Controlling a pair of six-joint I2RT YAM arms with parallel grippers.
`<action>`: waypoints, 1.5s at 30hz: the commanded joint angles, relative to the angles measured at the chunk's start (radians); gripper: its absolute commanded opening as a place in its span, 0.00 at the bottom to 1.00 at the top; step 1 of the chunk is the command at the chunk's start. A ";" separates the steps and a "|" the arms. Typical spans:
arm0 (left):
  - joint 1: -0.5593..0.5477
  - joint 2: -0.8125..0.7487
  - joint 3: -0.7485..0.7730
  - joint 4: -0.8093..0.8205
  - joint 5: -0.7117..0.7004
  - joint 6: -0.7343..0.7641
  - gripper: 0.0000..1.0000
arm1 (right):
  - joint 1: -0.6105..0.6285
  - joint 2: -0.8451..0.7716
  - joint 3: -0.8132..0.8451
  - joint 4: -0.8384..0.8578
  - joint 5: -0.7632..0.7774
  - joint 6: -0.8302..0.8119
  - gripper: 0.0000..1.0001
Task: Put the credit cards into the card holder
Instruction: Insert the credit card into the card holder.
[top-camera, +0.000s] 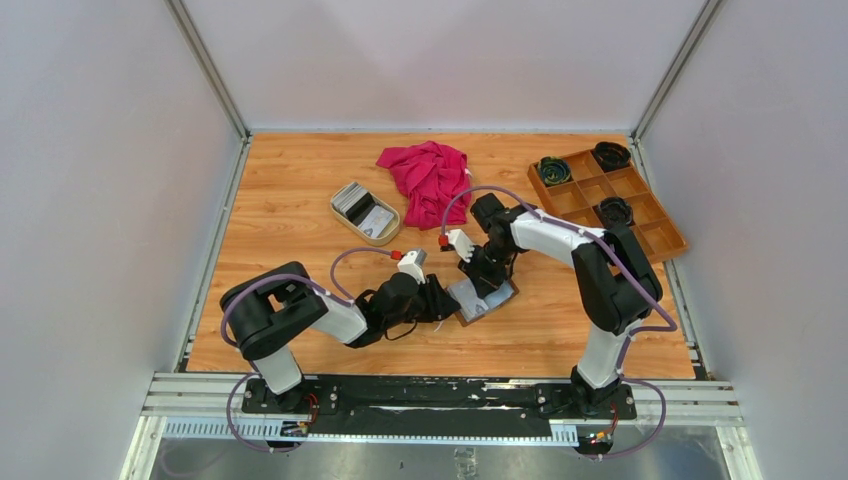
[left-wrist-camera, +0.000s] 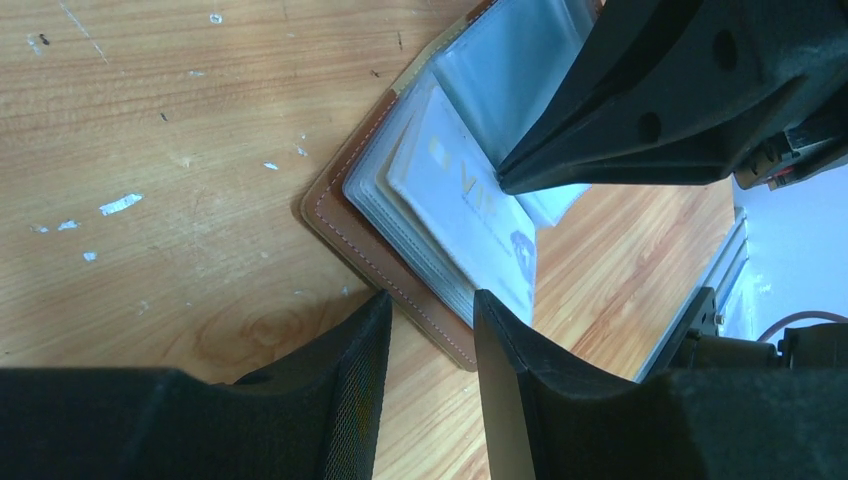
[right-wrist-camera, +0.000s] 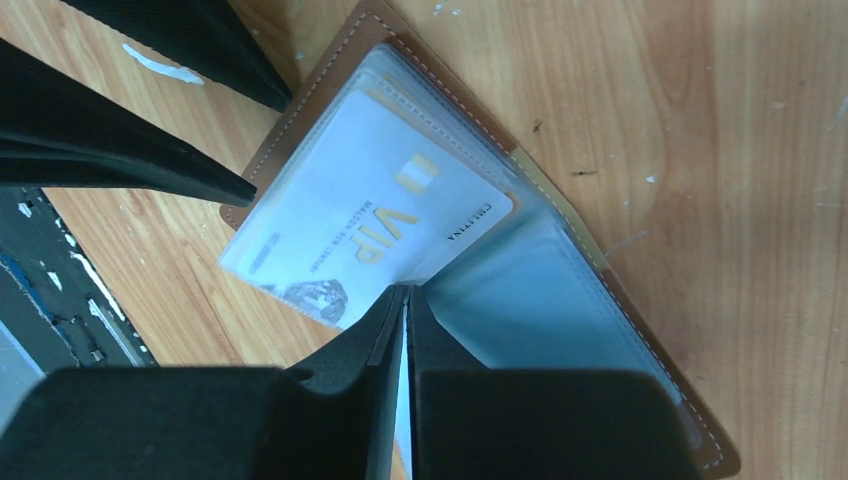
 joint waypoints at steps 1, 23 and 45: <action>-0.003 0.053 -0.014 -0.085 0.009 0.024 0.42 | 0.032 0.027 0.007 -0.039 -0.074 0.002 0.08; -0.002 -0.025 -0.055 -0.086 -0.026 0.044 0.43 | -0.024 -0.069 0.006 -0.042 -0.101 -0.021 0.12; 0.015 -0.170 -0.122 -0.088 -0.061 0.092 0.43 | -0.070 -0.103 0.004 -0.042 -0.134 -0.029 0.13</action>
